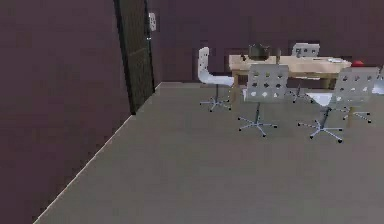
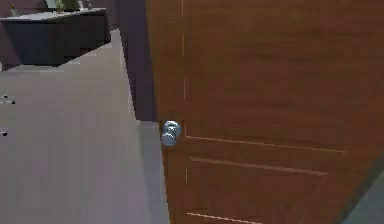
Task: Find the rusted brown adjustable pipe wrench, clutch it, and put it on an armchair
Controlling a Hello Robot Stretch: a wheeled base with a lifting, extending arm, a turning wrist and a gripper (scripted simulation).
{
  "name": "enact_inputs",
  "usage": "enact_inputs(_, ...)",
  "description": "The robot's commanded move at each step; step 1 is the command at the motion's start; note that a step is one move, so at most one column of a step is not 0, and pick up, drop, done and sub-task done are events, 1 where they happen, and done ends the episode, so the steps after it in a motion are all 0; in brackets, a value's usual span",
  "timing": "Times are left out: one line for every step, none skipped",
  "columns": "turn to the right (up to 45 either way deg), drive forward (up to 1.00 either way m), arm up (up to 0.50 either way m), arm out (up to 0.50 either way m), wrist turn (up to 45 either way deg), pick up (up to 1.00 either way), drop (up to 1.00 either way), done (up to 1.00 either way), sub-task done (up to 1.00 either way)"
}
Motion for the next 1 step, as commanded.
enact_inputs(0.0, 1.0, 0.0, 0.0, 0.0, 0.0, 0.0, 0.0, 0.0)
